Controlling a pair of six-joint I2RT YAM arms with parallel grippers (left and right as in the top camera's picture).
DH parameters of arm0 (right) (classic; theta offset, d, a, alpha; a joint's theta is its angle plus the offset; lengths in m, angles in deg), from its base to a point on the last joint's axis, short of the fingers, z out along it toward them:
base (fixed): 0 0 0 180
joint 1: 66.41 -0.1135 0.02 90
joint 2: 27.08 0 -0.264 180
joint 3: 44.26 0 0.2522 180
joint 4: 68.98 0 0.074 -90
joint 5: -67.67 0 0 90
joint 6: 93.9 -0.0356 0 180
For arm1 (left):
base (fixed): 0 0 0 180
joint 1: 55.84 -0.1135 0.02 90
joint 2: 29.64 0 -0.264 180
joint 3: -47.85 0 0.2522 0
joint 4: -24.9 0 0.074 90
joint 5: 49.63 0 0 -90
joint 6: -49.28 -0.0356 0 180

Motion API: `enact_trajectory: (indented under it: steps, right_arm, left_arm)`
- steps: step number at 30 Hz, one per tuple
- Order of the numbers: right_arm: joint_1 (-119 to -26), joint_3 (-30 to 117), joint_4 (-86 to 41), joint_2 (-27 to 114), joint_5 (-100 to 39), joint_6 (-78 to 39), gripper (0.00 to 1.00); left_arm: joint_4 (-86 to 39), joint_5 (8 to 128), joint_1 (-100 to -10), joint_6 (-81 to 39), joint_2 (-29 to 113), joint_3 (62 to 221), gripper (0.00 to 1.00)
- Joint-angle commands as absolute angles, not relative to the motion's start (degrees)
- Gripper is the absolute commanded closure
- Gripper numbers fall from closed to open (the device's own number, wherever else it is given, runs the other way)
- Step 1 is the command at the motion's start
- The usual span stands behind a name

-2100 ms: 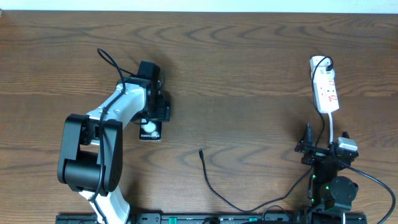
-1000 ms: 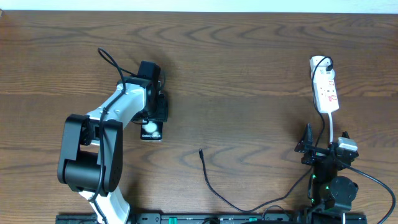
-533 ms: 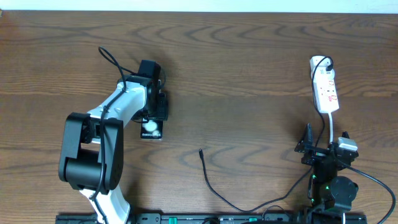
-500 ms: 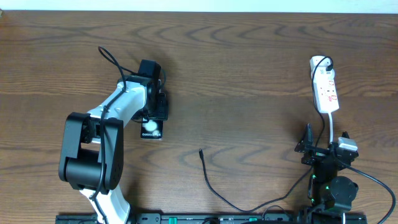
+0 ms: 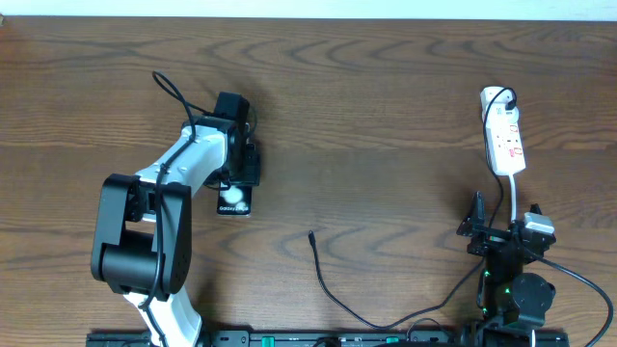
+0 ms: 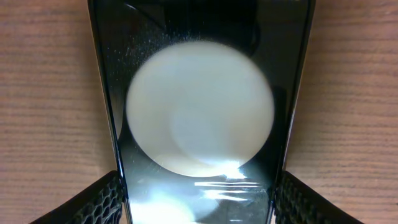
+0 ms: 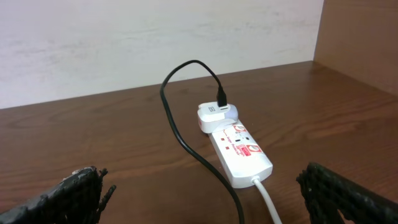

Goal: Plug charger to phone and switch on socket
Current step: 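Lift the phone with the left gripper and tilt it upright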

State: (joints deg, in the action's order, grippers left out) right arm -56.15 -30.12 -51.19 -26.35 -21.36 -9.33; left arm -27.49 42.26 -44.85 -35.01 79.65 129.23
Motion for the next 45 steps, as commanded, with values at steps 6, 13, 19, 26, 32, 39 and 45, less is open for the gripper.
enact_trajectory:
  steps: [6,13,19,26,32,39,45]
  right_arm:
    - [-55.91,-30.18,-50.97,-26.57,-21.01,-9.01,0.01]
    - [-55.91,-30.18,-50.97,-26.57,-21.01,-9.01,0.01]
    - [-55.91,-30.18,-50.97,-26.55,-21.01,-9.01,0.01]
    - [-55.91,-30.18,-50.97,-26.55,-21.01,-9.01,0.01]
    - [-55.91,-30.18,-50.95,-26.55,-21.01,-9.01,0.01]
    - [-55.91,-30.18,-50.97,-26.55,-21.01,-8.98,0.01]
    - [-55.91,-30.18,-50.97,-26.55,-21.01,-9.01,0.01]
  left_arm:
    - [-28.65,40.73,-44.87,-36.19,78.78,133.73,0.93]
    - [-28.67,40.75,-44.87,-36.19,77.95,134.41,0.92]
    - [-28.69,40.75,-44.87,-36.17,75.96,134.41,0.93]
    - [-28.76,40.75,-44.87,-36.17,74.69,134.41,0.92]
    - [-29.06,40.75,-44.87,-36.17,74.69,134.41,0.93]
    - [-29.06,40.75,-44.87,-36.17,74.69,134.41,0.93]
    - [-29.06,40.75,-44.87,-36.17,74.69,134.41,0.92]
